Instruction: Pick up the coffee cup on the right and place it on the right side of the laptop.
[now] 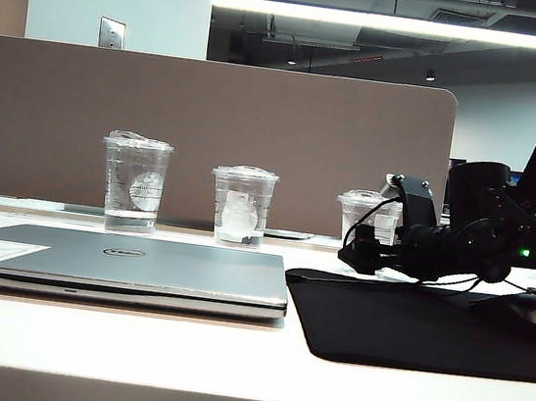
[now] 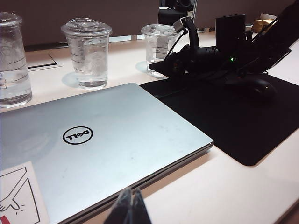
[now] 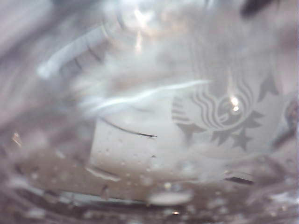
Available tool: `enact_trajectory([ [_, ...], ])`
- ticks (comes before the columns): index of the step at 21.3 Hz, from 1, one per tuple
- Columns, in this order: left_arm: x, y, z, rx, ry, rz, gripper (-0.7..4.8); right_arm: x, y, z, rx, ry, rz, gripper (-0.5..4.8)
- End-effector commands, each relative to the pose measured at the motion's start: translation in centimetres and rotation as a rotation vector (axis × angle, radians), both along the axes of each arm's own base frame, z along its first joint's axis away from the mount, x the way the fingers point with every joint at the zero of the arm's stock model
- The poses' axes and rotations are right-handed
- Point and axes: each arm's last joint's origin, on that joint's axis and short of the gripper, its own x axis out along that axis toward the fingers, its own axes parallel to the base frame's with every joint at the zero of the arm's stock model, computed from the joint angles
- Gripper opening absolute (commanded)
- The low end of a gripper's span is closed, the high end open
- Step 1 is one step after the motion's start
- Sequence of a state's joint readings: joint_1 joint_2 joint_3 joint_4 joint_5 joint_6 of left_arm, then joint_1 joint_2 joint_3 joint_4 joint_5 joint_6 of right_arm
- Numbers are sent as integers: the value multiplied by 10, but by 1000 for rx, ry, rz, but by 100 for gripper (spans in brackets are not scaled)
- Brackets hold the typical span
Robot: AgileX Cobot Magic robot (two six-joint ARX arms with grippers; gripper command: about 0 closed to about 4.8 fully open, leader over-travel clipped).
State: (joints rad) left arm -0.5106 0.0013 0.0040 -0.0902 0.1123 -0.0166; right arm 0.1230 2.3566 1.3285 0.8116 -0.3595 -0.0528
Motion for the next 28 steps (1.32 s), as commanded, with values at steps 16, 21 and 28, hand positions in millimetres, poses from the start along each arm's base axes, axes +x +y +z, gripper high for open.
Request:
enact_trajectory([
  [16,0,0,2,-5,-12,-1,-5,-2,2,21,38,-44,40,305],
  [21,0,0,2,-5,-12,-1,-5,-22,0,39,44,-48,40,302],
  [28,0,0,2,-5,-12,-1,-5,-78,-7,53,50,-72,41,274],
])
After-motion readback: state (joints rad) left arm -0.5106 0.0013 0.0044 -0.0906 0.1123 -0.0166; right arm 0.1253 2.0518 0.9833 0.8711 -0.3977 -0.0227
